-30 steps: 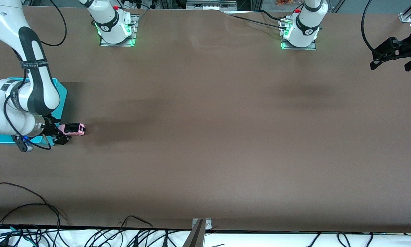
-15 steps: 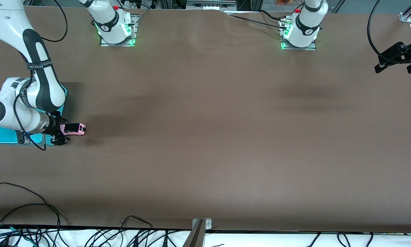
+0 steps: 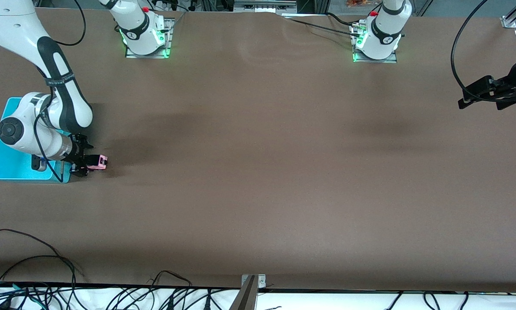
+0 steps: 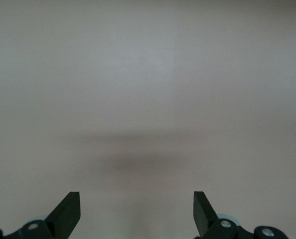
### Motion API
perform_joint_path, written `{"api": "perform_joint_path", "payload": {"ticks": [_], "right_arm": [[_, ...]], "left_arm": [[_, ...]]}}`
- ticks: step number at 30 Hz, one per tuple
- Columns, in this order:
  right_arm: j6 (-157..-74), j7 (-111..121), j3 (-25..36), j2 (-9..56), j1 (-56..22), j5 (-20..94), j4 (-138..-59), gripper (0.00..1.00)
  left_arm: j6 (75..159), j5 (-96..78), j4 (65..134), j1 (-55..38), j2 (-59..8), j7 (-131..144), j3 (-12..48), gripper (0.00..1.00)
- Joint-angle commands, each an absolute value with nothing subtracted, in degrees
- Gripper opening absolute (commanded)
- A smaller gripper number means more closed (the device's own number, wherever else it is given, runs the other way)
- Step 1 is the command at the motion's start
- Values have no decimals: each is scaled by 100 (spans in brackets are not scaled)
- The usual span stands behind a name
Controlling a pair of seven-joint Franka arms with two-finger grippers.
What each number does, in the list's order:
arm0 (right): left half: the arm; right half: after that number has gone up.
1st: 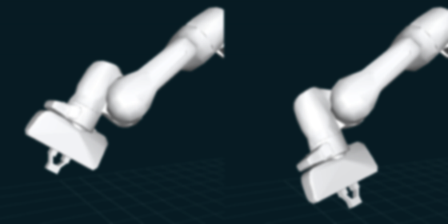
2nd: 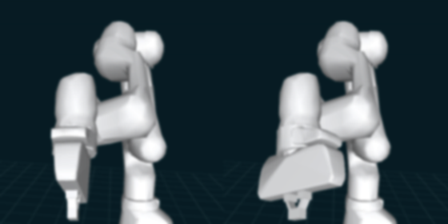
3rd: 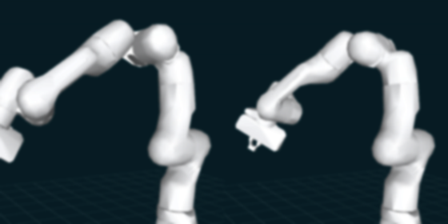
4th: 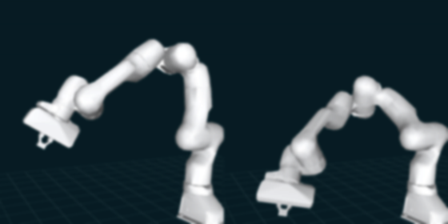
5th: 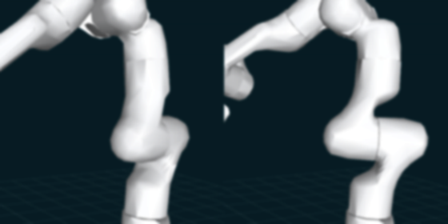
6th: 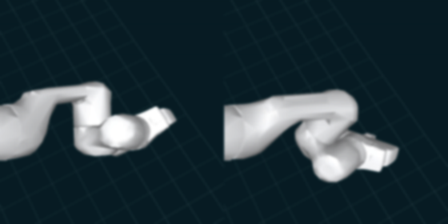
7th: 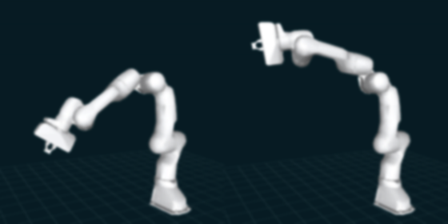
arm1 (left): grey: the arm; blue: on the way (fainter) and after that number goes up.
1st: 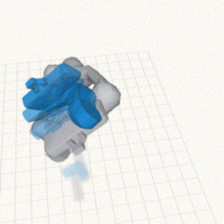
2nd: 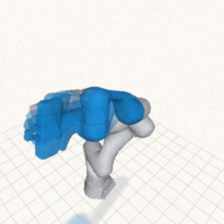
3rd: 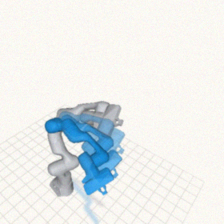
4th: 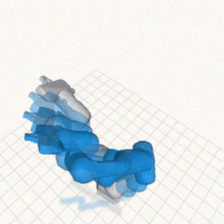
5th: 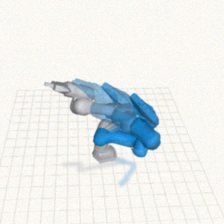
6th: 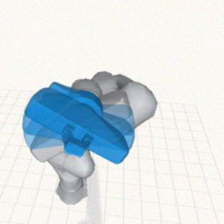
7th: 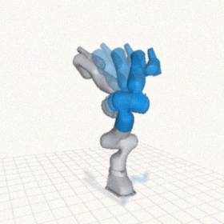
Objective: Wind and store pink jeep toy
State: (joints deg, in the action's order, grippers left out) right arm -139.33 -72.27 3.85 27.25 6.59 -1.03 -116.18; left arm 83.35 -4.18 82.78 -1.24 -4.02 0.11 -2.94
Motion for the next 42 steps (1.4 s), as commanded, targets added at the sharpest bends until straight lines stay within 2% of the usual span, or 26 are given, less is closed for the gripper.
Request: {"api": "perform_joint_path", "payload": {"ticks": [1,3,6,10,18,26,32,36,42], "right_arm": [[-14071,-7488,439,2470,686,-61,-11892,76],[-14071,-7558,439,2470,686,-62,-11874,54],[-14071,-7585,431,2478,677,-62,-11848,35],[-14071,-7594,431,2470,677,-62,-11787,26],[-13730,-7849,396,2321,615,-70,-11435,25],[-11929,-7831,325,2312,615,-44,-10285,26],[-10979,-7770,404,2312,668,-53,-9730,26],[-10661,-7796,720,2189,677,-44,-9712,27],[-10722,-7375,1318,2250,694,-35,-9721,27]], "left_arm": [[8332,-729,8068,157,-440,263,-264,100],[8376,-817,8103,211,-405,316,-229,100],[8385,-844,8156,237,-343,360,-202,100],[8341,-844,8174,211,-299,404,-193,100],[8192,-809,8112,132,-308,738,-176,100],[8139,-738,8130,141,-308,686,-185,100],[8165,-738,8139,193,-325,677,-211,100],[8165,-738,8147,193,-316,677,-202,100],[8147,-738,8156,176,-316,668,-193,100]]}}
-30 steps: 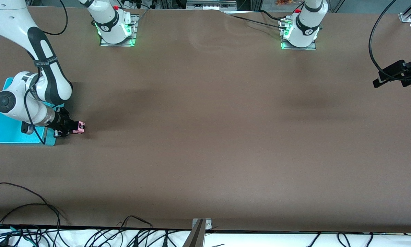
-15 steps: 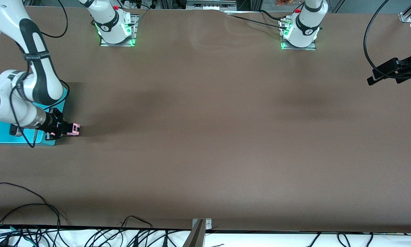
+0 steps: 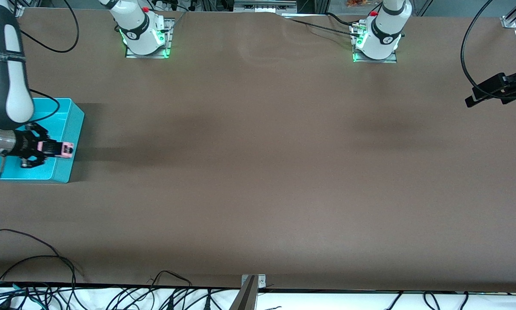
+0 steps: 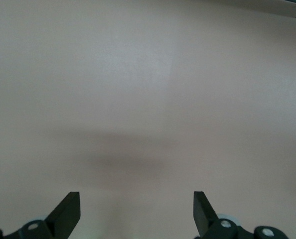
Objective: Wind and store pink jeep toy
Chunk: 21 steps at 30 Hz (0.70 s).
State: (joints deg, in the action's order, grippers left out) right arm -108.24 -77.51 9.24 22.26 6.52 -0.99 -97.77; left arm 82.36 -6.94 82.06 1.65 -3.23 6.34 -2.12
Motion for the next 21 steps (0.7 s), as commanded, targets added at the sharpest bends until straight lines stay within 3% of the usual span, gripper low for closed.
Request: {"api": "perform_joint_path", "payload": {"ticks": [1,13,21], "right_arm": [[-10731,-7217,1397,2267,712,-35,-9721,27],[-10863,-5327,1468,2557,1863,545,-9861,26],[-11433,-5388,1450,3005,1890,580,-10019,26]], "left_arm": [[8147,-738,8156,184,-316,668,-193,100],[8147,-738,8165,193,-316,668,-202,100],[8147,-738,8174,202,-316,668,-211,100]]}}
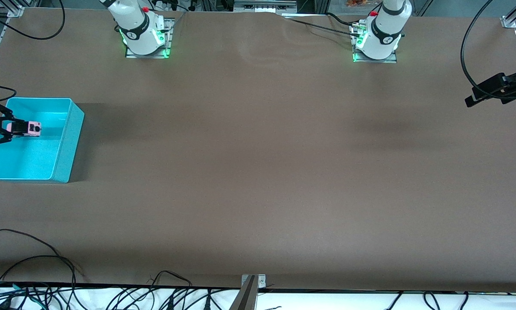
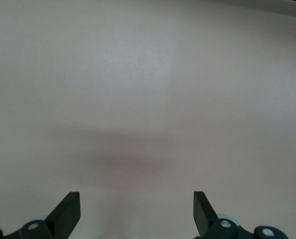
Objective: Wind and store pink jeep toy
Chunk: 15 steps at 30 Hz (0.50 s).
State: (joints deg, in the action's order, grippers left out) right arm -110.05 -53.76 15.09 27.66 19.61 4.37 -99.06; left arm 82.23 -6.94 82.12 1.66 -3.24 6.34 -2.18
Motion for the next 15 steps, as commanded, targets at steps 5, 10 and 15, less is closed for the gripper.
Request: {"api": "perform_joint_path", "payload": {"ticks": [5,10,15], "right_arm": [[-12101,-5405,1441,3120,1898,598,-10327,26],[-12419,-5510,1433,3138,1872,598,-10494,26],[-12357,-5616,1433,3076,1863,598,-10564,85]], "left_arm": [[8147,-738,8174,211,-316,668,-211,100],[8139,-738,8174,211,-316,668,-211,100],[8139,-738,8174,211,-316,668,-211,100]]}}
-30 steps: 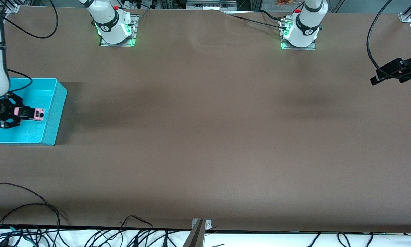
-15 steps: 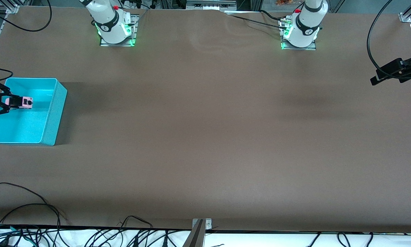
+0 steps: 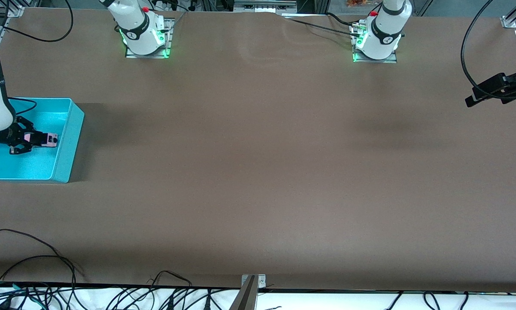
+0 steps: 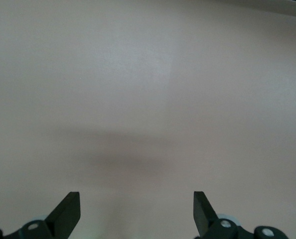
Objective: Wind and store pink jeep toy
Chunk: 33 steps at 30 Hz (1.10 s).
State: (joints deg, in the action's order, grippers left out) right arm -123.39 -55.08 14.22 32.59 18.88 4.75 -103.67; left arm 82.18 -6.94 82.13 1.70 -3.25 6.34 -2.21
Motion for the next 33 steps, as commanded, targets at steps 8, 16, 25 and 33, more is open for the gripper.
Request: {"api": "perform_joint_path", "payload": {"ticks": [8,16,25,33], "right_arm": [[-12156,-5643,1345,2910,1837,589,-10521,100],[-11330,-5608,1327,2452,1679,554,-10153,100],[-10231,-5555,1327,2461,1398,519,-9063,100],[-9695,-5126,1318,2435,1274,518,-8324,100]], "left_arm": [[8139,-738,8174,211,-316,668,-211,100],[8139,-738,8174,211,-316,677,-211,100],[8139,-738,8174,211,-316,677,-211,100],[8139,-738,8174,211,-316,677,-220,100]]}}
